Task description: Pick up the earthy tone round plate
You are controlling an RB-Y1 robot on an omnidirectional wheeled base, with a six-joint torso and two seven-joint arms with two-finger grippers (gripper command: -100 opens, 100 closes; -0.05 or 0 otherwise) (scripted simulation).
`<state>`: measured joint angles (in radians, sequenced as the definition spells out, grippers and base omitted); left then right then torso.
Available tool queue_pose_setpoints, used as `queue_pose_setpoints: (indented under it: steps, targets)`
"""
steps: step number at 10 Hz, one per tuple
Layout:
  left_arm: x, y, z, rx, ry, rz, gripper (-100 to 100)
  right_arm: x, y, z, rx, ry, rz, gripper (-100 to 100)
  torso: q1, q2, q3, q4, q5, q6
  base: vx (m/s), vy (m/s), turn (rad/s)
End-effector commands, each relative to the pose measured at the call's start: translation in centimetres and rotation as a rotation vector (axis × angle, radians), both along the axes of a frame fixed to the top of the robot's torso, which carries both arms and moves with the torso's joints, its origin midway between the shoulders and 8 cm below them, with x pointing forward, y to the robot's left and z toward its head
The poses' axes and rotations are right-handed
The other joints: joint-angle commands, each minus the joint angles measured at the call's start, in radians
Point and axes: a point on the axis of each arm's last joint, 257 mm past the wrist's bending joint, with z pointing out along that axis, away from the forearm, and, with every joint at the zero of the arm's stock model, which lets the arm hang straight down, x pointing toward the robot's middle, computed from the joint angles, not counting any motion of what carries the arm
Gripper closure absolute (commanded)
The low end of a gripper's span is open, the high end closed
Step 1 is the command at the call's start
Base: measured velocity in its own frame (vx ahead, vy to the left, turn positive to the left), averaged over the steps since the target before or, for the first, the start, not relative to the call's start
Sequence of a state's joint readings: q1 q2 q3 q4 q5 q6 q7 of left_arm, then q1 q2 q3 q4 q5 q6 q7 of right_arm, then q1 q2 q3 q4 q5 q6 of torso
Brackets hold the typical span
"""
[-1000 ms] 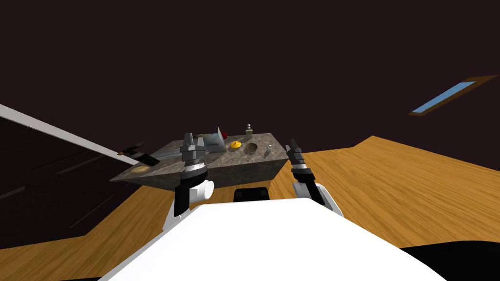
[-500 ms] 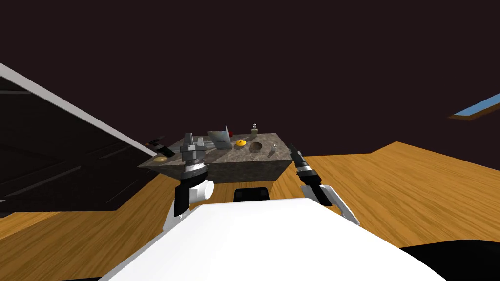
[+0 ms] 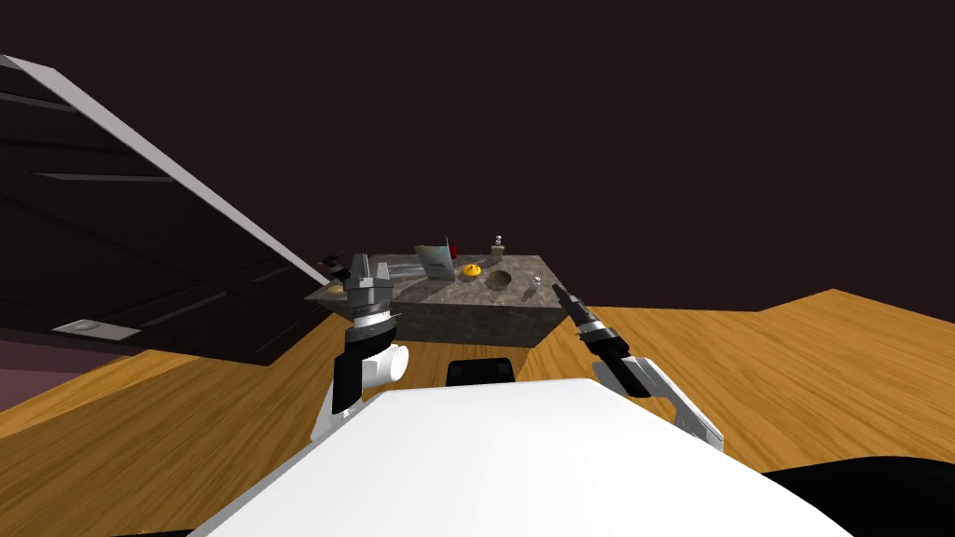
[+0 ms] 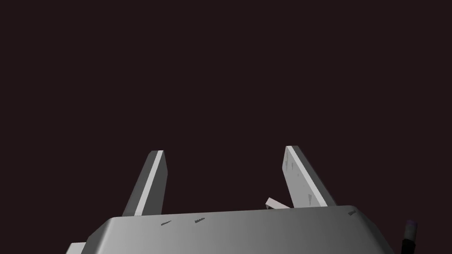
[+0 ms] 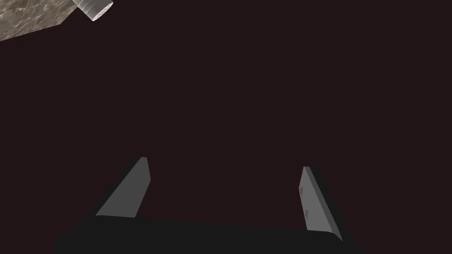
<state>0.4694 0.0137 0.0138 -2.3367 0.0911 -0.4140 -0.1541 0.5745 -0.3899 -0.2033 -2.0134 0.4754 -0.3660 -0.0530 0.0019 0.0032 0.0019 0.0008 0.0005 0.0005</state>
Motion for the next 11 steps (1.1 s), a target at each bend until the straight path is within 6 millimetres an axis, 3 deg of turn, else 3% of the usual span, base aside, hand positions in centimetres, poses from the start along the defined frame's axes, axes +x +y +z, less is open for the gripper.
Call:
queue_pose_setpoints:
  steps: [1, 2, 4, 7, 9, 10, 11]
  targets:
    - [0.0, 0.0, 0.0, 0.000, 0.000, 0.000, 0, -0.2, -1.7, -1.5, -0.115, 0.048, -0.011, -100, 0.000, 0.000, 0.000, 0.000, 0.000, 0.000, -0.030, 0.043, 0.155]
    - [0.0, 0.0, 0.0, 0.000, 0.000, 0.000, 0, -0.2, -1.6, -1.5, -0.124, 0.050, -0.009, -100, 0.000, -0.001, 0.000, 0.000, 0.000, -0.001, -0.023, 0.031, 0.095]
    - [0.0, 0.0, 0.0, 0.000, 0.000, 0.000, 0, -1.0, -4.9, -3.9, -0.291, 0.130, -0.034, -100, 0.000, -0.001, -0.001, 0.000, 0.000, -0.001, -0.033, 0.059, 0.276]
    - [0.0, 0.0, 0.0, 0.000, 0.000, 0.000, 0, -1.3, -6.6, -5.1, -0.420, 0.180, -0.030, -100, 0.000, -0.001, -0.001, 0.000, 0.000, -0.001, -0.020, 0.046, 0.131]
    - [0.0, 0.0, 0.0, 0.000, 0.000, 0.000, 0, -2.6, -10.1, -7.2, -0.583, 0.267, -0.046, -100, 0.000, -0.002, -0.001, 0.000, 0.000, -0.001, -0.020, 0.063, 0.303]
    - [0.0, 0.0, 0.0, 0.000, 0.000, 0.000, 0, -2.4, -10.2, -7.1, -0.615, 0.271, -0.034, -100, 0.001, -0.001, -0.001, 0.000, 0.000, -0.001, -0.015, 0.046, 0.092]
    - [0.0, 0.0, 0.0, 0.000, 0.000, 0.000, 0, -3.2, -12.0, -8.2, -0.697, 0.316, -0.038, -100, 0.000, -0.002, -0.001, 0.000, 0.000, 0.000, -0.013, 0.062, 0.174]
